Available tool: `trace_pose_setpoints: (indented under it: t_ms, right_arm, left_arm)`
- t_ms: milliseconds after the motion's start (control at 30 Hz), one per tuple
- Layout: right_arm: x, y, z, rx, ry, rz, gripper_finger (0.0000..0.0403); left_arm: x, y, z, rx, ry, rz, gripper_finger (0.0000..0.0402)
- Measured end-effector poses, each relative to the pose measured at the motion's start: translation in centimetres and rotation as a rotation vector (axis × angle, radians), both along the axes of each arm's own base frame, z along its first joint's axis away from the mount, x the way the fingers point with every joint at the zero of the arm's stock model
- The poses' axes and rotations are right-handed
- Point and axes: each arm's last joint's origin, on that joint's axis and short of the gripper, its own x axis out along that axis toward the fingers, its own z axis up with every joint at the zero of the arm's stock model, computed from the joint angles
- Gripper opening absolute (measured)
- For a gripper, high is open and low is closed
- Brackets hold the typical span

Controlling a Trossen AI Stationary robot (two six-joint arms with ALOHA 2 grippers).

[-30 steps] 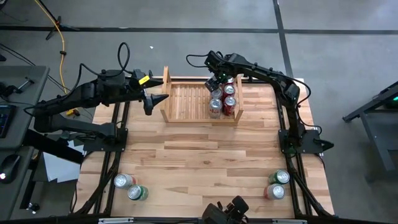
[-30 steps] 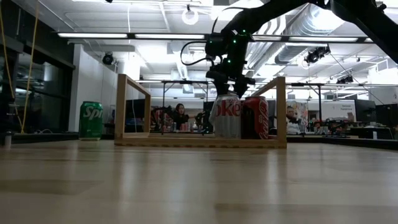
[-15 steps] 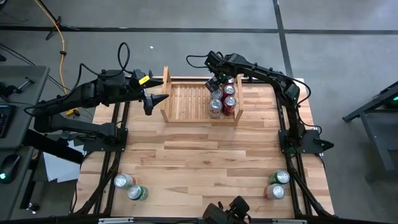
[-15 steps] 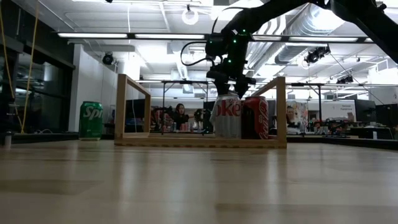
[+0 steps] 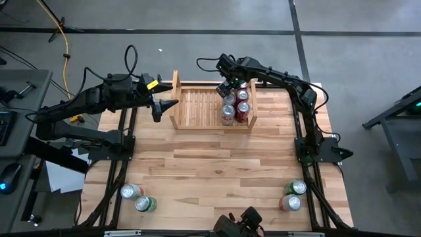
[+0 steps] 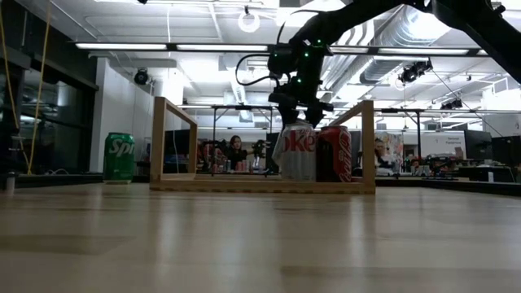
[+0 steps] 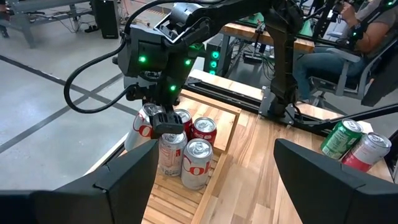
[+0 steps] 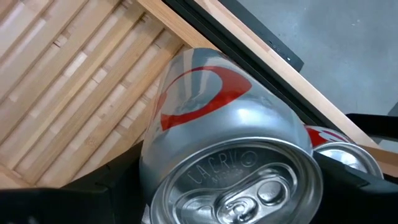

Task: Place canned beverage on shelf
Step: Put the red-silver soda can aligned with the other red-silver soda can on the shelf

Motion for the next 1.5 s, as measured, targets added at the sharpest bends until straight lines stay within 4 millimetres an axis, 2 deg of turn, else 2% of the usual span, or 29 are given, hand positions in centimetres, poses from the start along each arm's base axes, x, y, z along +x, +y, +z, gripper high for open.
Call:
trace_pose_setpoints:
  t_ms: [467,833,1133,1500]
  right_arm:
    - [0.5,-0.4,0.2,-0.047,-0.047,0.025,0.0307]
    - [0.3,-0.3,0.2,-0.045,-0.021,0.057,0.0308]
    - [0.5,-0.9,-1.8,0.027,-0.007,0.015,0.0308]
    - [0.5,-0.9,-2.0,0.035,-0.001,0.01,0.0308]
  left_arm:
    - [-0.1,0.0,-0.2,-0.005,0.02,0.0,0.0308]
    - [-0.1,0.0,-0.2,-0.005,0.019,0.0,0.0308]
    - [-0.1,0.0,-0.2,-0.02,0.013,0.002,0.0308]
    - [-0.1,0.0,-0.2,-0.021,0.013,0.002,0.0308]
